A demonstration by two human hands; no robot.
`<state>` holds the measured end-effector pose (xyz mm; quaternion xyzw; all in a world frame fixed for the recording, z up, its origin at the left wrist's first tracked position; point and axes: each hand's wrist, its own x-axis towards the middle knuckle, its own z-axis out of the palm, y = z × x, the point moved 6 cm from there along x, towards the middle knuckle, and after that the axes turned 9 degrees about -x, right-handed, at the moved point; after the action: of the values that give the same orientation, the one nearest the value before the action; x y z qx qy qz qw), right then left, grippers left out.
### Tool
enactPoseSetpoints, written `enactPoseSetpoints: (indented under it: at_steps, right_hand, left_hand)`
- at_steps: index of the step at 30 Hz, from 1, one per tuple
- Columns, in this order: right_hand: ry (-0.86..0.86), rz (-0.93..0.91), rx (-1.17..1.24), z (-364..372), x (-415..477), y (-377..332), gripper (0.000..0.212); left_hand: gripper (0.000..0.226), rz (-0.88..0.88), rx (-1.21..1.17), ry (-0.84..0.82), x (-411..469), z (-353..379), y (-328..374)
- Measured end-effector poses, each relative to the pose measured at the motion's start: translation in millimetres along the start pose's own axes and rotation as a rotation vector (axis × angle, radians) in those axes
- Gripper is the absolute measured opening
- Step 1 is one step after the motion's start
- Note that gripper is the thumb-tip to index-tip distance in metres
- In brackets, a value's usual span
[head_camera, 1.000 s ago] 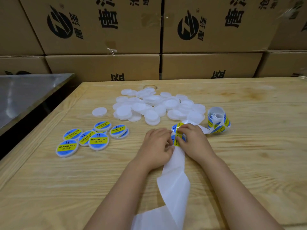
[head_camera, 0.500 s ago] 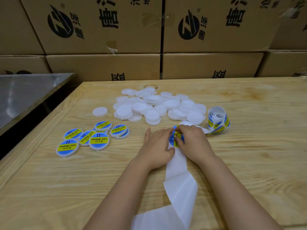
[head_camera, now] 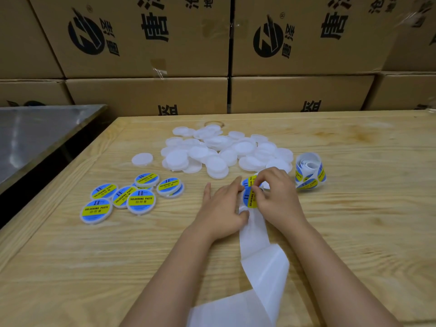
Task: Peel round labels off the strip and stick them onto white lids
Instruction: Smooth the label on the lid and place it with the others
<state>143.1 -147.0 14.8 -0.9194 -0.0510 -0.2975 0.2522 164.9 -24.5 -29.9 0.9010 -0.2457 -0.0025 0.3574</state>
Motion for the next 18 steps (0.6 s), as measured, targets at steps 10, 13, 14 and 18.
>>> enactPoseSetpoints:
  at_steps: [10,13,14,18]
  right_hand:
    - [0.042,0.482,0.945,8.3,2.0,12.1,0.018]
    - [-0.020,0.619,1.129,28.2,-4.2,8.8,0.015]
    - [-0.010,0.652,1.135,30.6,-5.6,10.2,0.016]
    - [0.035,0.711,1.149,28.9,-7.6,19.6,0.016]
  left_hand:
    - [0.060,0.038,0.090,-0.045,-1.1,2.0,3.9]
    - [0.070,0.007,0.145,-0.009,-0.1,1.9,1.3]
    - [0.071,-0.019,0.145,0.015,1.2,0.3,-1.0]
    - [0.053,-0.153,0.149,0.169,6.6,-15.5,-17.6]
